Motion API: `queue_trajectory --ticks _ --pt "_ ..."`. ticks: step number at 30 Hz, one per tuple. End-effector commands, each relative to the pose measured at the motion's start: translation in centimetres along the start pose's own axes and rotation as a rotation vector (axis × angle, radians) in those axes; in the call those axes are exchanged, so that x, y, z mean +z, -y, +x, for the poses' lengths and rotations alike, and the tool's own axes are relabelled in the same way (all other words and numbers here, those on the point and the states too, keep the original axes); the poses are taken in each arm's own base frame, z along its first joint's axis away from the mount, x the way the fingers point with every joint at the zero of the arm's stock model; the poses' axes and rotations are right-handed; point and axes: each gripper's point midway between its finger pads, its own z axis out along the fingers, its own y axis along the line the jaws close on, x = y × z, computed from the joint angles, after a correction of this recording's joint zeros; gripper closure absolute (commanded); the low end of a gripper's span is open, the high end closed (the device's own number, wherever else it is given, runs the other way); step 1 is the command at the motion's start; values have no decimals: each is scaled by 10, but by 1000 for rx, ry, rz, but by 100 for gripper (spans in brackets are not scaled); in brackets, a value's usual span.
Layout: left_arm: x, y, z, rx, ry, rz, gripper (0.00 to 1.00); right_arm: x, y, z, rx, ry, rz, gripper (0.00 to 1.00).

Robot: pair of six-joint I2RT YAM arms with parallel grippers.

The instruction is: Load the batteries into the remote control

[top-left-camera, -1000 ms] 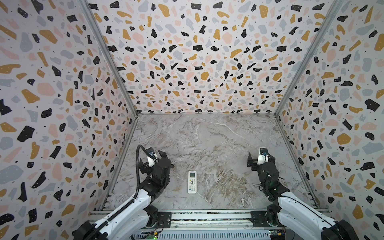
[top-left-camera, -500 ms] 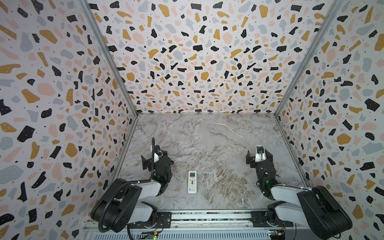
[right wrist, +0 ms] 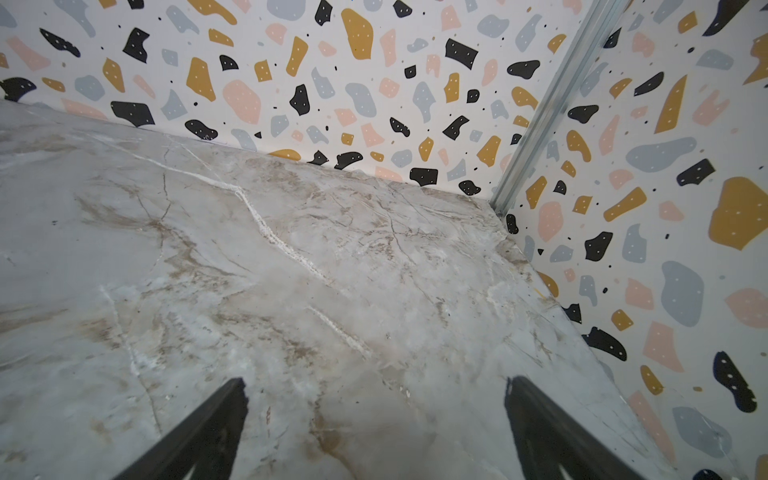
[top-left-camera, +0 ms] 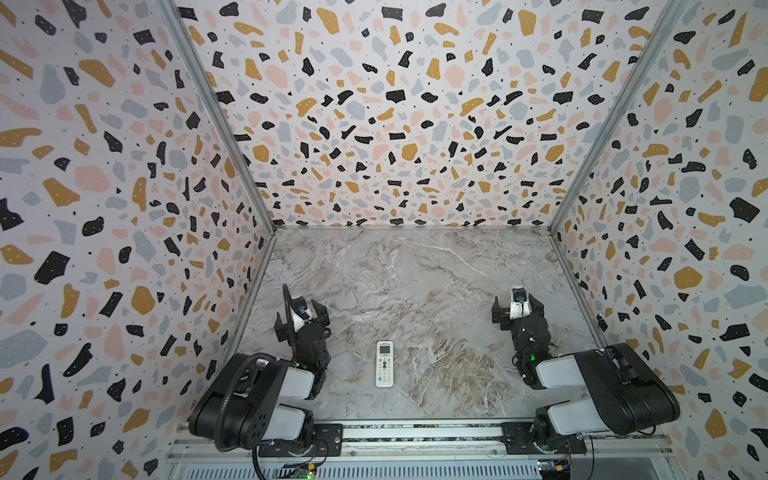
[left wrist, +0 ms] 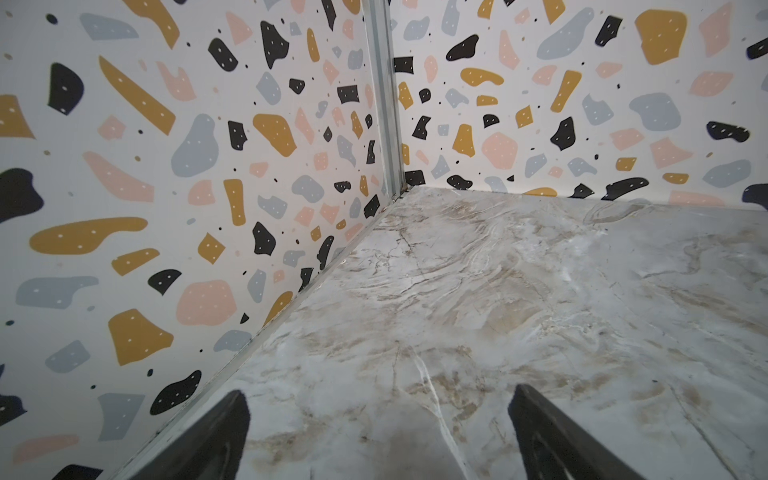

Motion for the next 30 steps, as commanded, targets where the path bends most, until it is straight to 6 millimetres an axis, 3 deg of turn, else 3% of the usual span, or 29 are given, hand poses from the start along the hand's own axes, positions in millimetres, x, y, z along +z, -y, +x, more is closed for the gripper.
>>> queue_trajectory --ticks 1,10,30 --pt "5 9 -21 -77 49 40 1 9 9 -9 89 29 -9 1" --pt "11 4 -21 -100 41 22 0 17 16 2 133 3 -16 1" --pt "12 5 -20 -97 39 22 0 16 17 2 135 7 -17 1"
